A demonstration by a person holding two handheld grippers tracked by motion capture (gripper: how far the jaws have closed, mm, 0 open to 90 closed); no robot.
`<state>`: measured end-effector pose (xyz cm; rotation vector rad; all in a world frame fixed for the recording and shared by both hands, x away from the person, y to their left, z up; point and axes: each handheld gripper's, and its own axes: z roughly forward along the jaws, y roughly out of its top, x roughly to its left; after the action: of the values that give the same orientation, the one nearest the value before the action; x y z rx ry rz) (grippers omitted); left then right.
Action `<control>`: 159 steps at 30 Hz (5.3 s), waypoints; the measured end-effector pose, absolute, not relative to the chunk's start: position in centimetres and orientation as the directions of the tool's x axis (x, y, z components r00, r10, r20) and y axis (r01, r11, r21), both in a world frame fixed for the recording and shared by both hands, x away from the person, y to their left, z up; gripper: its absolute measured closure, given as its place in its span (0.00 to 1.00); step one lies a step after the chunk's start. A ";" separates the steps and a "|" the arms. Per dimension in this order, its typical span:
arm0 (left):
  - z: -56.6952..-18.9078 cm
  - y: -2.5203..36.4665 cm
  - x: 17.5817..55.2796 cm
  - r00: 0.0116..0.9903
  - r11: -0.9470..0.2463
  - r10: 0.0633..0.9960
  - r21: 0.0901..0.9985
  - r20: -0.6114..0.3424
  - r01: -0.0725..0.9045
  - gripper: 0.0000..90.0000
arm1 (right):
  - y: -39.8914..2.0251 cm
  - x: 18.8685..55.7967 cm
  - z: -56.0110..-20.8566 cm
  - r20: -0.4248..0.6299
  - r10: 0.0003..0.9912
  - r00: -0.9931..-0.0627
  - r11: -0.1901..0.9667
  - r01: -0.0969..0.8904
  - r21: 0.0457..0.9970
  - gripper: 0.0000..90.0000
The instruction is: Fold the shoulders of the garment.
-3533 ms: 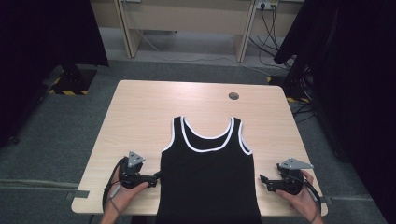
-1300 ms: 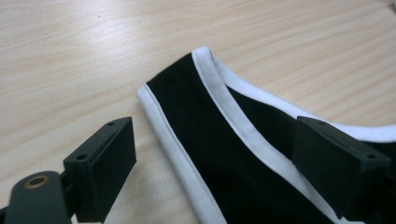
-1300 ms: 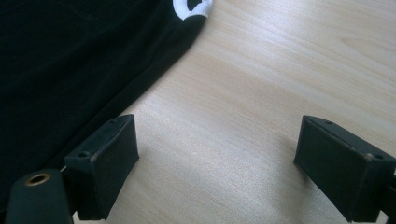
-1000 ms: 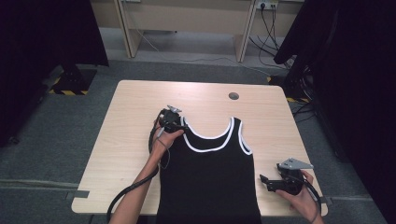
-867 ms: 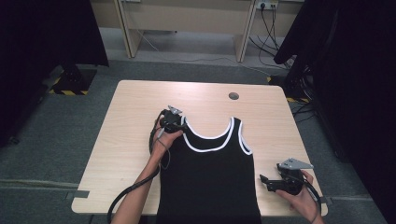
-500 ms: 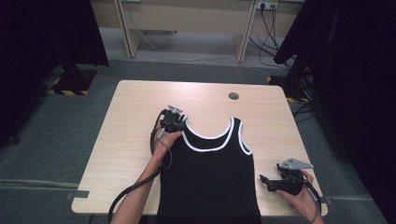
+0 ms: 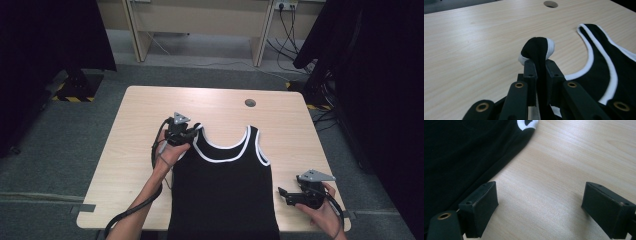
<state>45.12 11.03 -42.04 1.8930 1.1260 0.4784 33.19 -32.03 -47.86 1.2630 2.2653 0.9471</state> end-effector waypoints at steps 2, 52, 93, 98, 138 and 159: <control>-42.0 11.1 44.1 0.524 -0.234 0.848 0.832 -0.079 0.503 0.90 | -32.0 33.2 -47.9 -0.002 0.851 -0.525 0.370 0.596 0.713 0.15; -46.7 10.3 33.5 0.654 -0.373 0.755 0.795 -0.039 0.478 0.56 | -32.0 33.1 -47.9 0.000 0.851 -0.525 0.368 0.597 0.712 0.15; -48.6 13.5 31.7 0.648 -0.436 0.761 0.724 -0.021 0.535 0.00 | -32.0 33.1 -47.9 -0.002 0.851 -0.525 0.370 0.596 0.713 0.15; -48.6 13.6 31.7 0.649 -0.436 0.760 0.723 -0.022 0.535 0.00 | -32.1 33.1 -47.8 0.004 0.850 -0.527 0.368 0.598 0.712 0.16; -48.6 13.6 31.7 0.633 -0.424 0.774 0.724 -0.022 0.544 0.00 | -26.1 43.6 -45.0 0.049 0.797 -0.601 0.367 0.549 0.751 0.26; -48.6 13.6 31.7 0.632 -0.424 0.775 0.723 -0.022 0.546 0.00 | -23.2 50.6 -46.7 0.023 0.833 -0.553 0.374 0.593 0.713 0.29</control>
<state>31.73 13.62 -48.63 2.1370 1.0271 0.4105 50.58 -23.16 -46.67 1.2468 2.2983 0.9805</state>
